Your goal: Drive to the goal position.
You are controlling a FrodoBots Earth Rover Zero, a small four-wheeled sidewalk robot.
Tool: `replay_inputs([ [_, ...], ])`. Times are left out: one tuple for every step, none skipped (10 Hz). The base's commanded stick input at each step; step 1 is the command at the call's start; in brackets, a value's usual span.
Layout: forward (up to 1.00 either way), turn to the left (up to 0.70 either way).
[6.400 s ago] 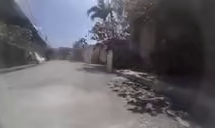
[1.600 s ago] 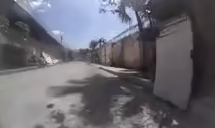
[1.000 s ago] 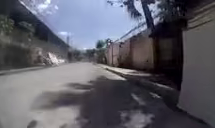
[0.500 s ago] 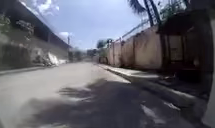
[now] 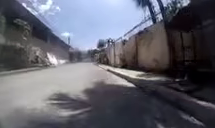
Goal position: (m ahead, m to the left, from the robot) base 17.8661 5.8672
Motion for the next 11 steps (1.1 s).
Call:
replay_inputs([
  [0.85,0.34],
  [0.85,0.34],
  [0.85,0.28],
  [0.85,0.05],
  [0.85,0.00],
  [0.85,0.00],
  [0.85,0.00],
  [0.85,0.00],
  [0.85,0.00],
  [0.85,0.00],
  [0.85,0.00],
])
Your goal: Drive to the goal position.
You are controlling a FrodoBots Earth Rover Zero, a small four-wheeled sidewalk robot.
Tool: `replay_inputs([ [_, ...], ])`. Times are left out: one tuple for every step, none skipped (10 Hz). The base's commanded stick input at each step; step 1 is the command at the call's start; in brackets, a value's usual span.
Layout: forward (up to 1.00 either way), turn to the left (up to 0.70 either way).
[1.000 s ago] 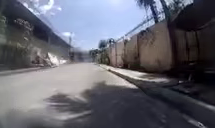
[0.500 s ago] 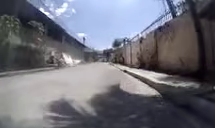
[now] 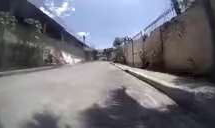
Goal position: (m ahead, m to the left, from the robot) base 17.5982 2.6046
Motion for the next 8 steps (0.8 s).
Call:
replay_inputs([
  [0.85,0.00],
  [0.85,0.00],
  [0.85,0.00],
  [0.85,0.00],
  [0.85,0.00],
  [0.85,0.00],
  [0.85,0.00],
  [0.85,0.00],
])
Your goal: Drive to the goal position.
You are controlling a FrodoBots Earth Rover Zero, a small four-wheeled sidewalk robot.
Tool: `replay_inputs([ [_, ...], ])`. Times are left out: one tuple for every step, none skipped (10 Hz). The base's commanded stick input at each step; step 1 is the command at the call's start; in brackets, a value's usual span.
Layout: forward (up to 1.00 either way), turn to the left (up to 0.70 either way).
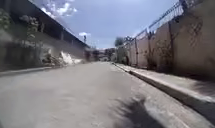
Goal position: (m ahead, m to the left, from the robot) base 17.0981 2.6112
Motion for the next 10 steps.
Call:
replay_inputs([
  [0.85,0.00],
  [0.85,0.00],
  [0.85,0.00],
  [0.85,0.00],
  [0.85,0.00],
  [0.85,0.00],
  [0.85,0.00],
  [0.85,0.00],
  [0.85,0.00],
  [0.85,0.00],
])
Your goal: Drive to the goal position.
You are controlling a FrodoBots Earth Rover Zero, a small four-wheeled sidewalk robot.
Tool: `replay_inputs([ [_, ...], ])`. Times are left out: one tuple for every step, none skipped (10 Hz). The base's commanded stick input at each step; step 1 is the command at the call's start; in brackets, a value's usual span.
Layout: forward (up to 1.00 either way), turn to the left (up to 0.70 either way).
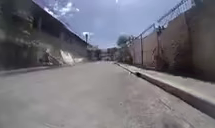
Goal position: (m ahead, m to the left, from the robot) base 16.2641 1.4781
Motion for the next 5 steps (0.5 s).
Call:
replay_inputs([
  [0.85,0.00],
  [0.85,0.00],
  [0.85,0.00],
  [0.85,0.00],
  [0.85,0.00],
])
